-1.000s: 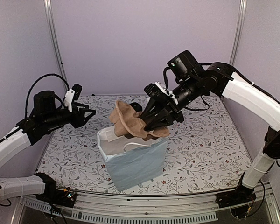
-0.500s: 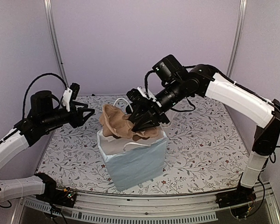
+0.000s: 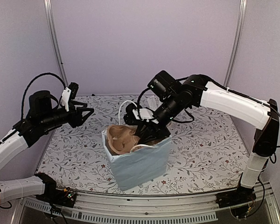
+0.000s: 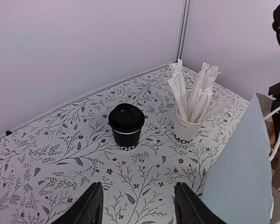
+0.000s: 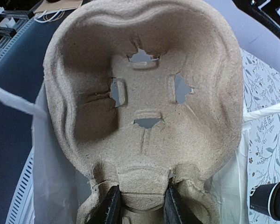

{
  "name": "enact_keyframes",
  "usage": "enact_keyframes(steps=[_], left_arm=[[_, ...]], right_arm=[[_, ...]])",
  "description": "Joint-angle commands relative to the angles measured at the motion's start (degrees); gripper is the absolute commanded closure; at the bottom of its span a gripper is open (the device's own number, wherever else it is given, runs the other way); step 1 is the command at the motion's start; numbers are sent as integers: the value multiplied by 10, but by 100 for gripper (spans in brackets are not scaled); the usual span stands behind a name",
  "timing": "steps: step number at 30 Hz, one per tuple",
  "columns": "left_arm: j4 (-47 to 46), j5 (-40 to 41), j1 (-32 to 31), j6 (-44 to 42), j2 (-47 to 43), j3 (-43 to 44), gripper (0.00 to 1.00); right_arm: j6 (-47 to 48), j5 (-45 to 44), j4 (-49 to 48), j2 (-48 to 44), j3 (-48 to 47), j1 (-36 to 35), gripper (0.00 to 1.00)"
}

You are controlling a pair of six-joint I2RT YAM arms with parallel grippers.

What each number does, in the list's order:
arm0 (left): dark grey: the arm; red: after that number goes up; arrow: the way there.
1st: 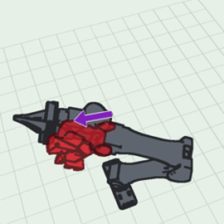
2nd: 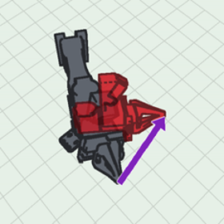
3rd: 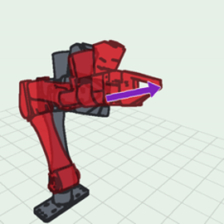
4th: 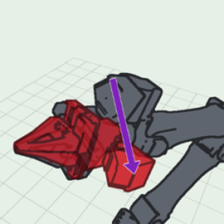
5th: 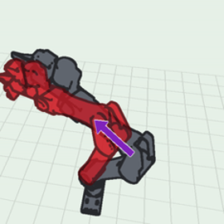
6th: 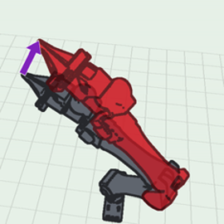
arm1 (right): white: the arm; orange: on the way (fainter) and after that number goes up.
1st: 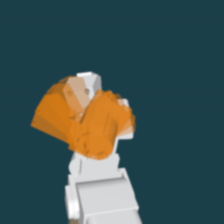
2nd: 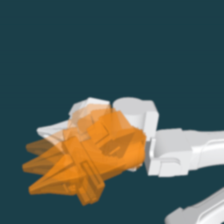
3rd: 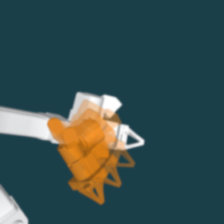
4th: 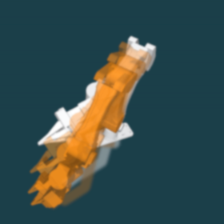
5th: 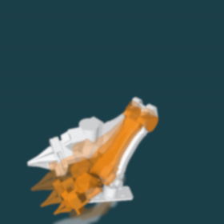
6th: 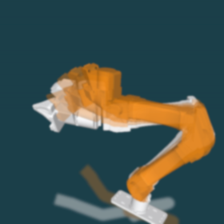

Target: Pack the takeout coffee

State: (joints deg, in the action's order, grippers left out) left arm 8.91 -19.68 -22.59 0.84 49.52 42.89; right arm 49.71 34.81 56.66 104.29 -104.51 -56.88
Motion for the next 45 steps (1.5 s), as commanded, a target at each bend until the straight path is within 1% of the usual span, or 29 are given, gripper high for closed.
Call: enact_keyframes(steps=[1, 12, 23, 25, 31, 41, 45], left_arm=[[3, 0, 2, -1, 5, -4, 46], [4, 0, 3, -1, 22, -1, 46], [7, -3, 6, 0, 33, 2, 46], [6, -6, 6, 1, 35, 3, 46], [6, -11, 7, 4, 36, 4, 46], [5, -11, 7, 4, 33, 2, 46], [6, -13, 7, 3, 33, 2, 46]], right_arm=[[3, -46, 38, -14, 0, -2, 71], [0, -152, 129, -1, -42, -9, 71], [-32, -240, 217, 36, -44, -54, 71], [-37, -261, 217, 35, -31, -63, 71], [-45, -280, 203, 43, 5, -67, 71], [-36, -289, 124, 59, 96, -67, 71], [-42, -282, 109, 65, 119, -67, 71]])
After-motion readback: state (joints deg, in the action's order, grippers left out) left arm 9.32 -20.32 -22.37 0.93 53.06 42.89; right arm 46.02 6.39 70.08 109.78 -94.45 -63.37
